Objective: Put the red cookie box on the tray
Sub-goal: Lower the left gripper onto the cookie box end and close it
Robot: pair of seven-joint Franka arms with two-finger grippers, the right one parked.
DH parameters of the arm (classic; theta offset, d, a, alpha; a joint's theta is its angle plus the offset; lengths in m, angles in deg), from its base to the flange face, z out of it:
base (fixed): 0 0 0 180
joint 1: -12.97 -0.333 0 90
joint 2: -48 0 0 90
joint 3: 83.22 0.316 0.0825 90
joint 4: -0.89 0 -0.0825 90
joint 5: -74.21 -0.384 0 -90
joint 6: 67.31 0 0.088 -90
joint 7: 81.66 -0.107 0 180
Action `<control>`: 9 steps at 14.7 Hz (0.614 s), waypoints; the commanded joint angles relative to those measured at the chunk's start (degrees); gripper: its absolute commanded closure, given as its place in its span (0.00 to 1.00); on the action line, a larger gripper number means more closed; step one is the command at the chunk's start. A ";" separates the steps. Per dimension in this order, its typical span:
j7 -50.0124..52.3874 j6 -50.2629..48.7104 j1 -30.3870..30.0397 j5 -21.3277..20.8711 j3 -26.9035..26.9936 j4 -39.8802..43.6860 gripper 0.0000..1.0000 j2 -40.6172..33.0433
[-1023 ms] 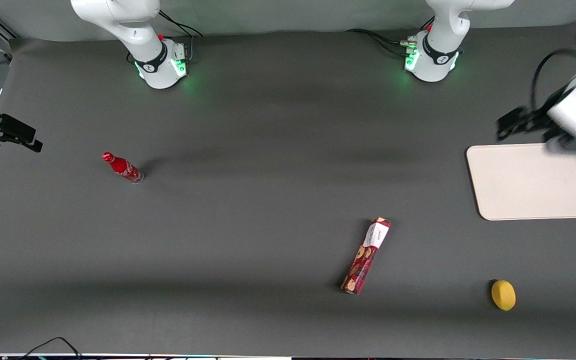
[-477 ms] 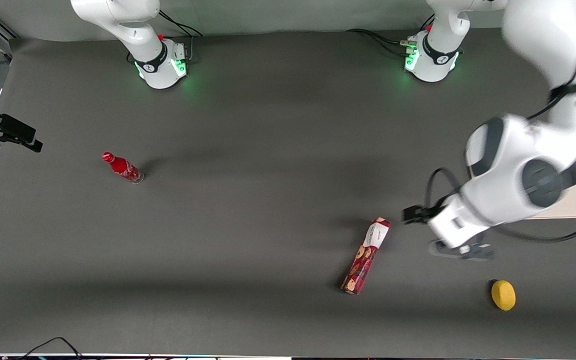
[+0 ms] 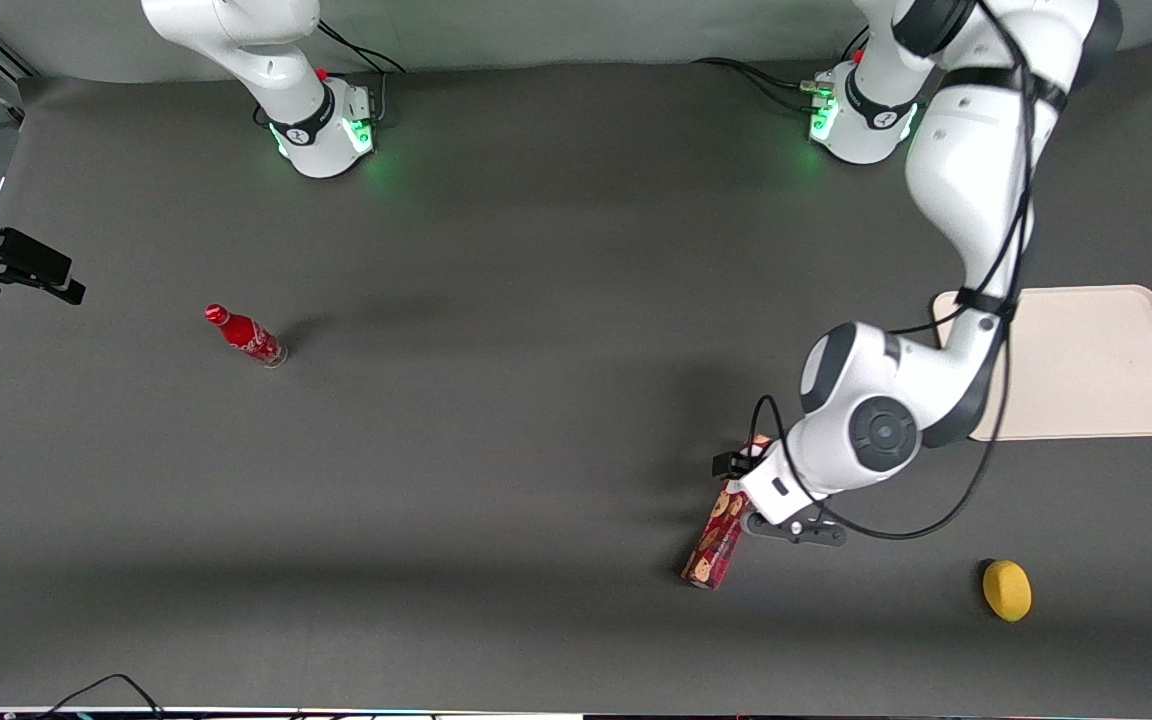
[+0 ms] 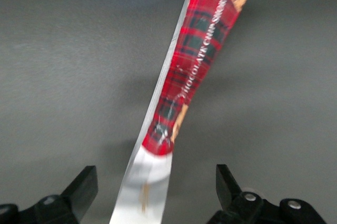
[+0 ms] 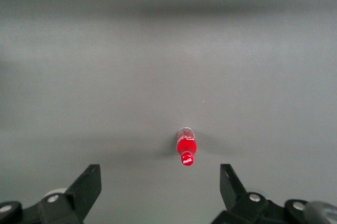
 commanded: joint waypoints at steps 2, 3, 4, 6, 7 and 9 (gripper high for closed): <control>2.64 5.40 -0.01 -1.50 -0.40 -1.11 0.21 3.50; 7.88 5.31 0.08 -1.76 -0.40 -1.46 0.80 4.12; 11.24 5.14 0.34 -1.85 -0.40 -1.82 1.00 4.13; 11.53 5.05 0.43 -1.94 -0.40 -1.64 1.00 4.04; 11.53 4.53 0.35 -1.94 -0.40 -1.47 1.00 3.87; 11.54 2.60 -0.01 -1.94 -0.40 -0.77 1.00 2.82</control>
